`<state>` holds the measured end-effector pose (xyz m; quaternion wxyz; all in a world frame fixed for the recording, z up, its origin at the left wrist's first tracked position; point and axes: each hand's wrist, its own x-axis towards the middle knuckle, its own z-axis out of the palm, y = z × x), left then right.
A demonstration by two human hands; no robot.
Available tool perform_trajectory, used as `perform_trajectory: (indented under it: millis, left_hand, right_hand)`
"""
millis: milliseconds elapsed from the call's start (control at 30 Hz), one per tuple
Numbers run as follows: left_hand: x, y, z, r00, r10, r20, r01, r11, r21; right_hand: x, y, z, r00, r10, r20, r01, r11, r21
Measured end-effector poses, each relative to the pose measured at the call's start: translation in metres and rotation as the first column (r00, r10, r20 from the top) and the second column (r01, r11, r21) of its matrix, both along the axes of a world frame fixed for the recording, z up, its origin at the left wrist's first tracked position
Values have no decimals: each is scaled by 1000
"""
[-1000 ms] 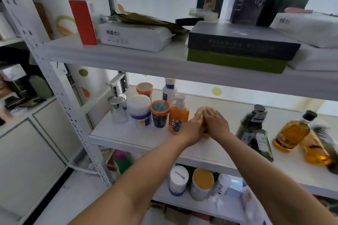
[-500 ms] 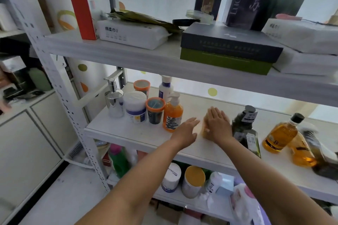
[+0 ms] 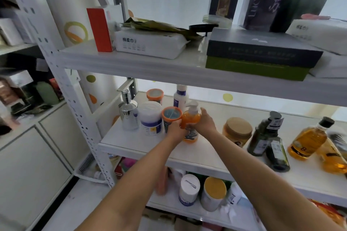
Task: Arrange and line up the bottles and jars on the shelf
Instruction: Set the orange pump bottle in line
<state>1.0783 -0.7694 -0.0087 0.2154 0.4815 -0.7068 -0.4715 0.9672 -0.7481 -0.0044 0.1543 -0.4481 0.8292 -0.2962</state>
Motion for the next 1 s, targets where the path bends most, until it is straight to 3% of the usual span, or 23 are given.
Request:
perform_trajectory:
  millis: [100, 467, 700, 833, 1000]
  left_hand:
    - [-4, -4, 0, 1000, 8, -12, -8, 1000, 24]
    - [-53, 23, -2, 985, -151, -88, 158, 985, 72]
    - [-56, 29, 1, 986, -151, -72, 154, 987, 47]
    - [-41, 17, 0, 992, -117, 41, 121, 987, -109]
    - [-9, -21, 14, 991, 51, 126, 6, 911, -413]
  right_hand:
    - [-2, -6, -3, 992, -27, -119, 27, 1000, -5]
    - [-61, 23, 1, 963, -62, -264, 95, 989, 115]
    - [-49, 42, -1, 928, -205, -311, 203, 978, -37]
    - [-16, 58, -14, 864, -343, -367, 251, 928, -276]
    - [15, 37, -21, 928, -15, -372, -89, 961, -262]
